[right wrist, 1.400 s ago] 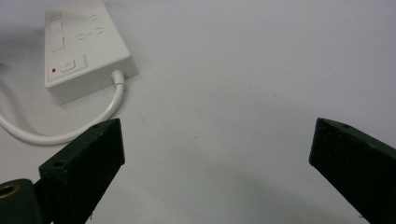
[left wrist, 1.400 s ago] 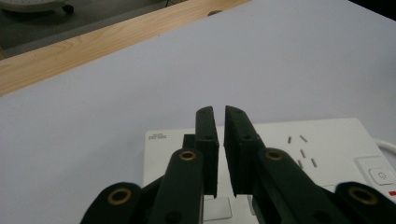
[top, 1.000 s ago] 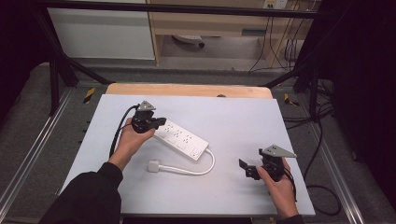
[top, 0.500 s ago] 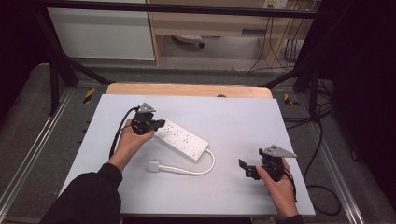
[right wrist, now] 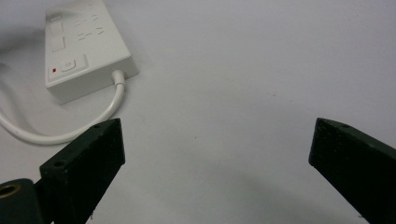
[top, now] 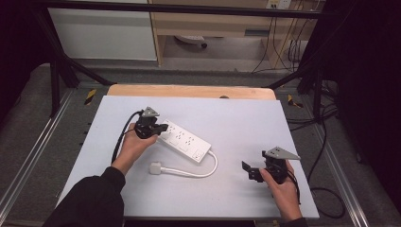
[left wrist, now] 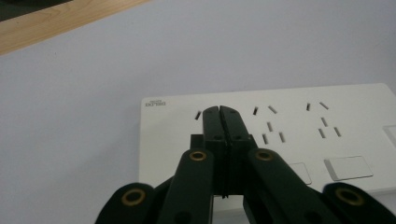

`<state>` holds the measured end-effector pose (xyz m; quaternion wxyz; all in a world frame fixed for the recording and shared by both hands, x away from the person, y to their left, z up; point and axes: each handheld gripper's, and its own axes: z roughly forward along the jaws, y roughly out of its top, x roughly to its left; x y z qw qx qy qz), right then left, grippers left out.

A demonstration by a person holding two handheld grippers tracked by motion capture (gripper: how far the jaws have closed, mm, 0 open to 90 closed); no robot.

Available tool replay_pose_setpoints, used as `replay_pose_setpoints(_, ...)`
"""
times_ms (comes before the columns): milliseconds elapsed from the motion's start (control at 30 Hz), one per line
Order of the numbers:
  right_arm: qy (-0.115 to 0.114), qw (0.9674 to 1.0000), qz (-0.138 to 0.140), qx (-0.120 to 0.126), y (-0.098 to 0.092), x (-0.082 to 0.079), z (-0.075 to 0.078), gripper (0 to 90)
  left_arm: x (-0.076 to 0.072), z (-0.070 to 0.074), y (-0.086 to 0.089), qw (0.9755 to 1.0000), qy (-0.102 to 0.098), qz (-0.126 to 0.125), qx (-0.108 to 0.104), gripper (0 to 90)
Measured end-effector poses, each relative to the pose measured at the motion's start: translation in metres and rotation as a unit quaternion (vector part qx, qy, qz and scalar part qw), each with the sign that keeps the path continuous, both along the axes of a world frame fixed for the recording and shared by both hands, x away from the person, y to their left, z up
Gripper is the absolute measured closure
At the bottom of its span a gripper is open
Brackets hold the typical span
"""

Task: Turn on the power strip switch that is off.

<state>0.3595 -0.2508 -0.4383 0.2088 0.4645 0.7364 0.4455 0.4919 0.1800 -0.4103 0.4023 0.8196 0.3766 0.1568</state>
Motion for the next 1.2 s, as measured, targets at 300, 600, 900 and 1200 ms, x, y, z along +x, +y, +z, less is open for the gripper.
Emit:
replay_pose_setpoints(300,0.0,1.0,0.0,0.0,0.0,0.0,0.0,3.9,-0.001,-0.006,-0.001,1.0,-0.001,0.005,0.001,90.0)
replay_pose_setpoints(600,-0.001,1.0,-0.001,0.0,-0.001,0.0,0.0,4.0,-0.01,-0.014,-0.002,1.0,0.002,-0.003,0.005,90.0)
replay_pose_setpoints(900,0.0,1.0,-0.001,0.0,0.0,0.0,0.0,4.0,-0.015,-0.018,-0.005,0.9999,0.0,-0.007,0.01,90.0)
replay_pose_setpoints(1200,0.003,1.0,0.0,-0.002,0.001,0.001,-0.001,4.0,-0.017,-0.021,-0.006,1.0,0.001,-0.002,0.003,90.0)
